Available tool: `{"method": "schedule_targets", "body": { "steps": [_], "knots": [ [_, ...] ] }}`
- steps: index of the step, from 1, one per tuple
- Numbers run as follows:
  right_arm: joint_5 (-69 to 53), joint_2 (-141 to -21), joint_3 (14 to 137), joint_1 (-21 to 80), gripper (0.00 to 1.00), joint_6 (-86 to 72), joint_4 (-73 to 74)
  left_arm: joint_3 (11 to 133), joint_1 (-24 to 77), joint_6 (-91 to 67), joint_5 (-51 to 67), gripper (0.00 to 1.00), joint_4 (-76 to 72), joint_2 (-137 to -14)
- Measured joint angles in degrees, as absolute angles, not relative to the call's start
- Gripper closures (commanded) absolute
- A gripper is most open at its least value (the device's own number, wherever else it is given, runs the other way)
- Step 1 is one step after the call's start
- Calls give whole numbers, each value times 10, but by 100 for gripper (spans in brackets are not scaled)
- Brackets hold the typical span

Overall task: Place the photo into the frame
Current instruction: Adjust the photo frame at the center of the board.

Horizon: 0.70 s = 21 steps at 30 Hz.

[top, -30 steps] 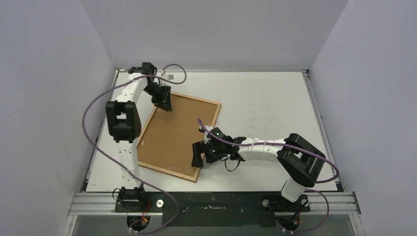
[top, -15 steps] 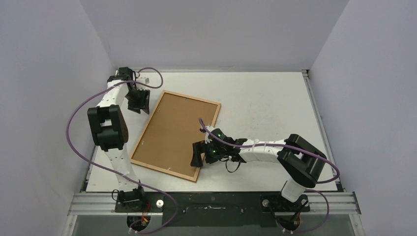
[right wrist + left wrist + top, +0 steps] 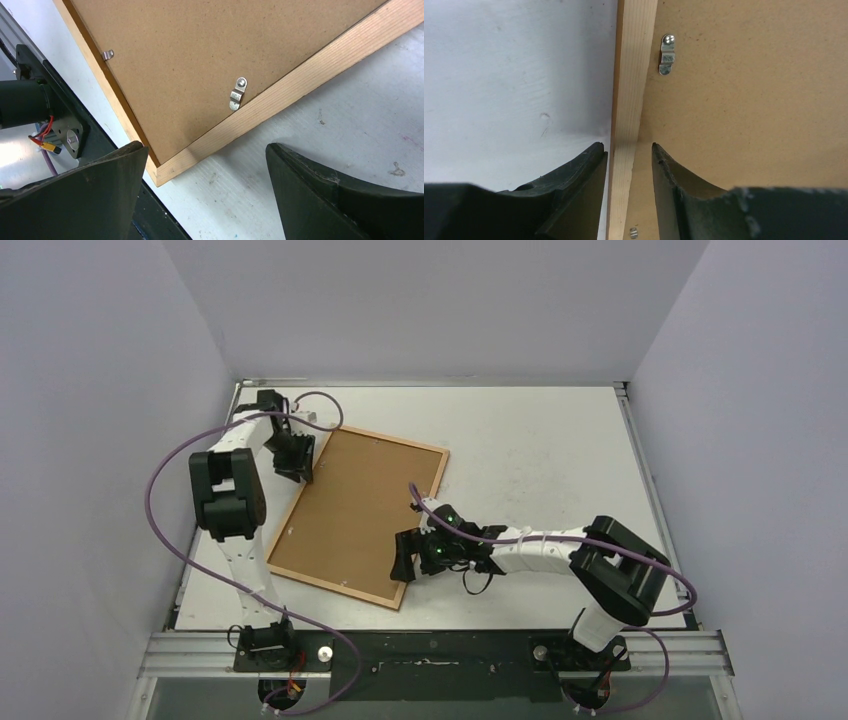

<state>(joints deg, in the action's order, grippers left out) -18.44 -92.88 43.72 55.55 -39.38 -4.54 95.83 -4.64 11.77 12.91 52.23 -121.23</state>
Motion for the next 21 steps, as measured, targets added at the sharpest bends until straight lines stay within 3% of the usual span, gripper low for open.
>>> {"method": "schedule_targets", "body": {
  "steps": [4,10,21],
  "knots": [
    [-183,-923,427,558,7,-394,-57,964,-46,116,145,67,527,-1244],
    [-182,-920,419,566,7,-392,-70,988,-39,123,150,86,537,-1257],
    [-185,-913,402,578,6,-395,-89,1174,79,157,175,86,543,-1361]
  ]
}}
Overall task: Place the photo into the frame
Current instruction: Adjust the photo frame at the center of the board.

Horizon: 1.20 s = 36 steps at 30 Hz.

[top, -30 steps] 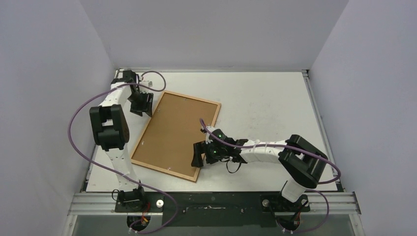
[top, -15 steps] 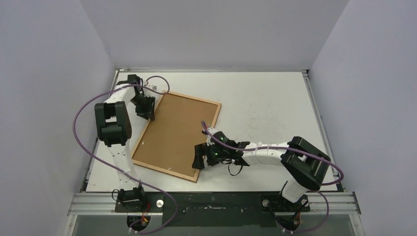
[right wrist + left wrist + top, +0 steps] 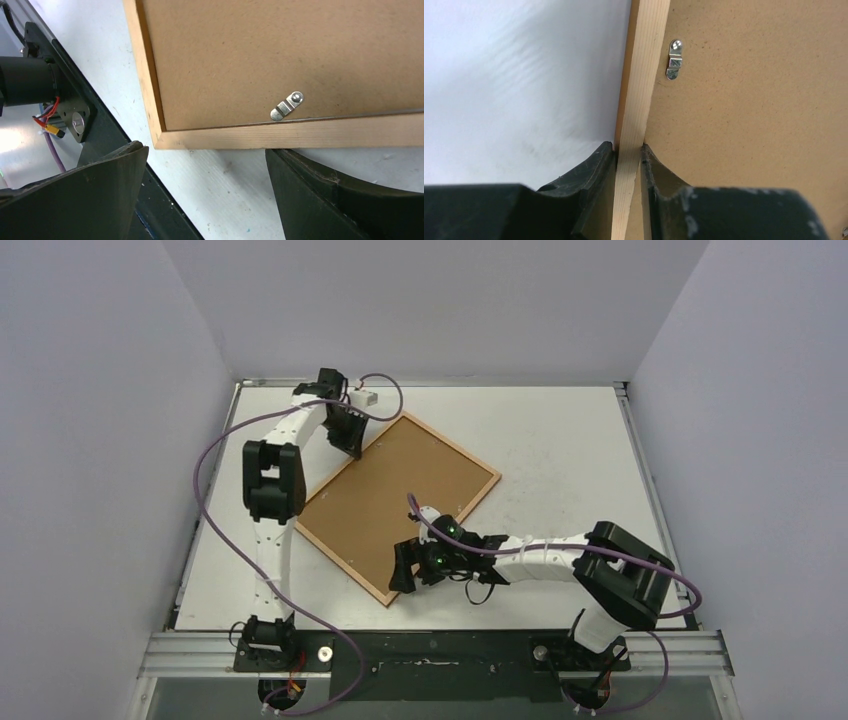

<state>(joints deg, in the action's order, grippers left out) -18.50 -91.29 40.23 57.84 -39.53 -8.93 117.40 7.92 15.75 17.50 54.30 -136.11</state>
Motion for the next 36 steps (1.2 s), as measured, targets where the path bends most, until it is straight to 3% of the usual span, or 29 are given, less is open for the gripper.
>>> {"method": "schedule_targets", "body": {
  "steps": [9,19,27,36],
  "knots": [
    [-189,-888,393,585,6,-386,-59,1280,117,157,216,83,583,-1419],
    [-194,-849,479,578,6,-354,24,1250,72,111,273,60,619,-1402],
    [-206,-928,542,577,7,-347,-36,1246,38,106,293,60,641,-1345],
    [-238,-1072,615,574,9,-317,-72,1035,-64,164,296,63,649,-1238]
  ]
}}
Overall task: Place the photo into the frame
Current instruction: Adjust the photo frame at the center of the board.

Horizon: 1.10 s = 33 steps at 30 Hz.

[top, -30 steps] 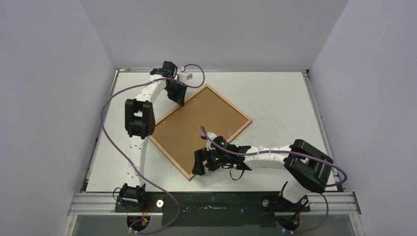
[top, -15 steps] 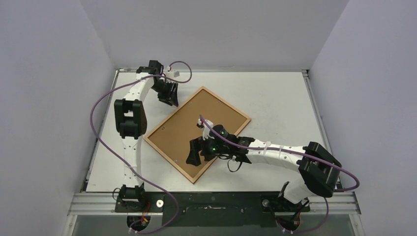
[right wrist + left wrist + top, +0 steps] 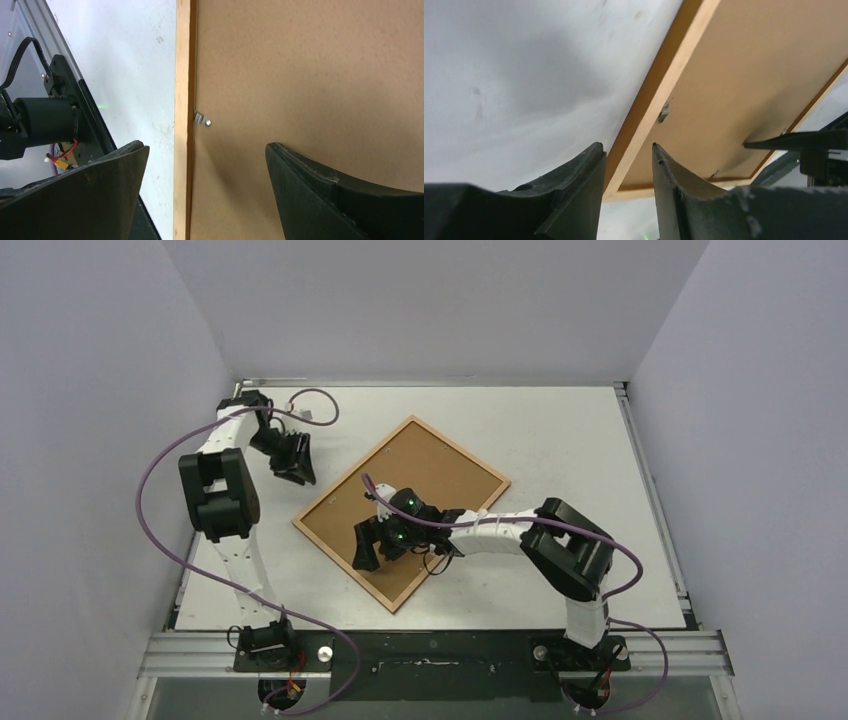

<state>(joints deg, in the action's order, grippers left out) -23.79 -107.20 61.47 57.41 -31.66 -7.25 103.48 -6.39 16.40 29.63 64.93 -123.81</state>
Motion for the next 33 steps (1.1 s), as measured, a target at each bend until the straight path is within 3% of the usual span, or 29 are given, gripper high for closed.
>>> {"method": "schedule_targets", "body": {
  "steps": [9,18,33],
  "knots": [
    [-264,-1121,656,579,12,-305,-116,902,-113,187,274,69,638,-1209],
    [-278,-1152,678,594,15,-300,-141,882,-109,181,277,82,614,-1208],
    [-288,-1153,681,614,16,-278,-131,870,-107,169,283,89,604,-1199]
  ]
}}
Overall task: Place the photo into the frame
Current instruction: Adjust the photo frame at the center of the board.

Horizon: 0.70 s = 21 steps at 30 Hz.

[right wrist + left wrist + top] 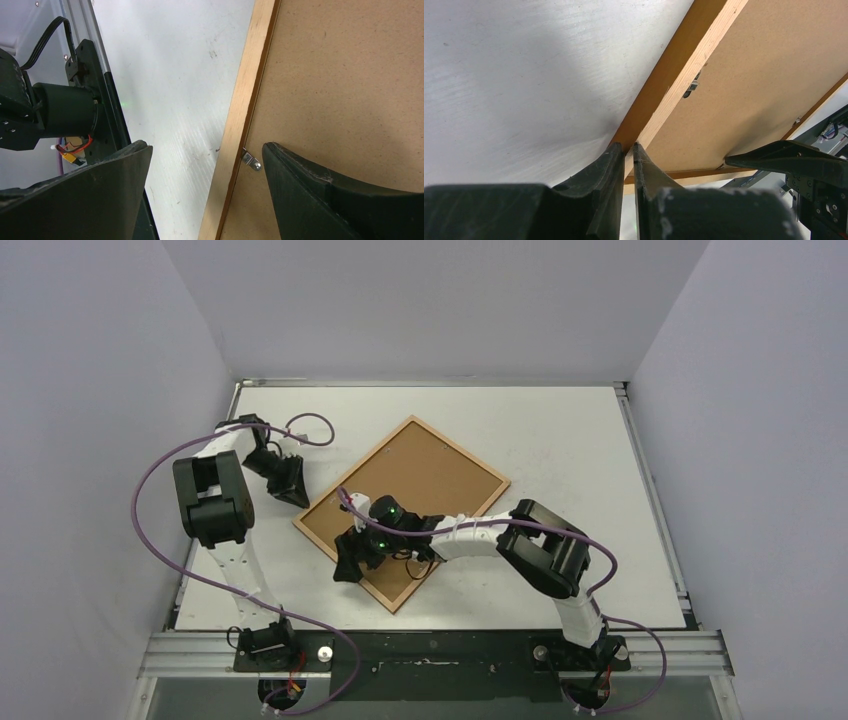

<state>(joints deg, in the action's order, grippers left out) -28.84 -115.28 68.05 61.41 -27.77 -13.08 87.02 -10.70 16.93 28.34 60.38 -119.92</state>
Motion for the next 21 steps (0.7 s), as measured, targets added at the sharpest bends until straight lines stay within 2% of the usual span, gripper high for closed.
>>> {"method": "schedule_targets", "body": {
  "steps": [15,21],
  "knots": [
    [-310,-1153,713,618,14,-242,-57,861,-101,167,286,93,594,-1191],
    [-311,-1134,722,555,13,-259,-28,837,-93,178,303,93,586,-1178]
  ]
}}
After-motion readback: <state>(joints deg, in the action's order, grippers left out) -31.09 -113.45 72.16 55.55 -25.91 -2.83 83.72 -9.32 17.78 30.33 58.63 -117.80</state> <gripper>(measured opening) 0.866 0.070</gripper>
